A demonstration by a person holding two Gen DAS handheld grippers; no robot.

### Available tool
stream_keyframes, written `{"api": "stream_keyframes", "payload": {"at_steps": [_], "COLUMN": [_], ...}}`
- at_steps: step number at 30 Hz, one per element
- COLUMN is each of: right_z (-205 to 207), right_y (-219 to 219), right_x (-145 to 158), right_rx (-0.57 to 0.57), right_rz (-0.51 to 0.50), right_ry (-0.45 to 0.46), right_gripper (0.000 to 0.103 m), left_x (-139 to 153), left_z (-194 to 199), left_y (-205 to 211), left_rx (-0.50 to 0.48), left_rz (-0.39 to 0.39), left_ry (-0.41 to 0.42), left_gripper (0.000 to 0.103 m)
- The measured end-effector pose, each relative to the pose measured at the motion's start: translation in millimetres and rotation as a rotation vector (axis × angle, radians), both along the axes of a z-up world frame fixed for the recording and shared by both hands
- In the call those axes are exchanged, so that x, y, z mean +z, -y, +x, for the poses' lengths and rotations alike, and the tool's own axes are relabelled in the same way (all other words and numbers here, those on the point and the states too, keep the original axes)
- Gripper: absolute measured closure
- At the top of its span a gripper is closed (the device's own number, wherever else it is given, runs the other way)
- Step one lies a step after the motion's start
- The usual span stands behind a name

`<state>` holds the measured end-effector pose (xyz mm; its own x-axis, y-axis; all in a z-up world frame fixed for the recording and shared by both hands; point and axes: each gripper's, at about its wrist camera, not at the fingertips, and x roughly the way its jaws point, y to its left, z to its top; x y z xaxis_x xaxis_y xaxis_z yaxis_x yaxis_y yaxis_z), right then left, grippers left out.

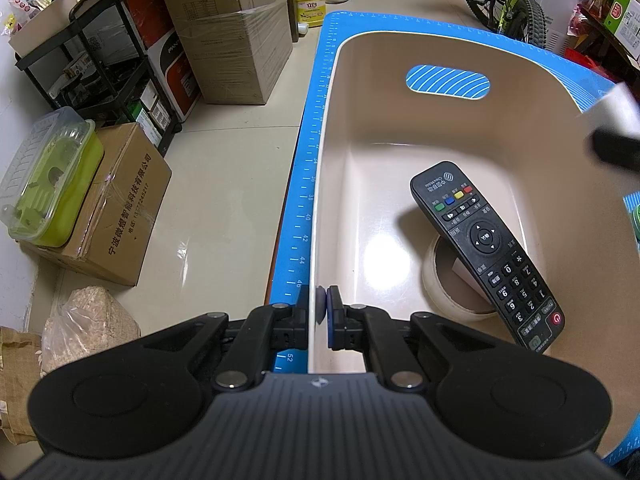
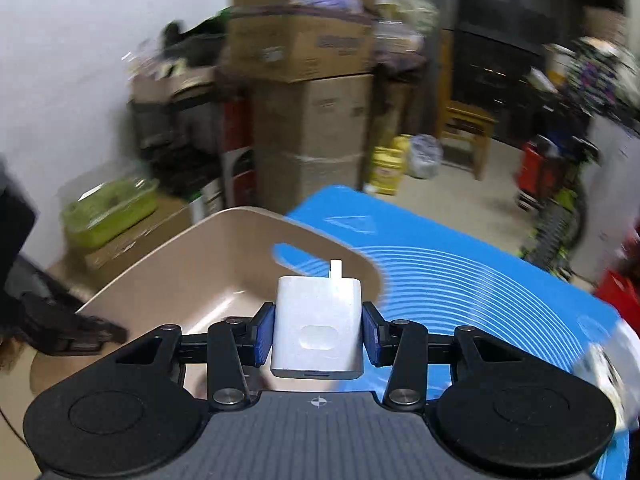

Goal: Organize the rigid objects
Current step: 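Carry the white charger into the bin and release it onto the remote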

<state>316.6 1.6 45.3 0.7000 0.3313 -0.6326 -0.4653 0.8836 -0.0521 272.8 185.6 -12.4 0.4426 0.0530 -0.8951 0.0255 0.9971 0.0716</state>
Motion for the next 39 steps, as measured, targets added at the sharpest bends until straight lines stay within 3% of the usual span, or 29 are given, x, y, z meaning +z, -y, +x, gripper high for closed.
{"api": "stream_keyframes", "payload": {"at_steps": [9,20,34,35,39], "right_z": [10,26,30,30,29], "right_y": [-71,-87,-88,-88,-86], "right_x": [-40,-77,-75,-75,-72], "right_rx": [0.107,0.119,0.103,0.103,0.106], "right_rz": [-0.145,-0.215,-0.226,-0.224,-0.218], "right_ry": [-0.112,-0.222,-0.246,-0.246,-0.232], "right_gripper": [0.053,0.053,0.052,0.045,0.043], "left_x": [0,-1,-1,-1,-1], "left_z": [0,0,0,0,0], "left_y": [-2,-1,0,0,0], "left_rx": [-0.003,-0.005,-0.005,-0.005,-0.005], "left_rz": [-0.001,0.001,-0.001,-0.001,0.0], "left_ry": [-0.001,-0.001,-0.002,-0.002,-0.002], "left_gripper": [0.095,0.095,0.095,0.095,0.095]}}
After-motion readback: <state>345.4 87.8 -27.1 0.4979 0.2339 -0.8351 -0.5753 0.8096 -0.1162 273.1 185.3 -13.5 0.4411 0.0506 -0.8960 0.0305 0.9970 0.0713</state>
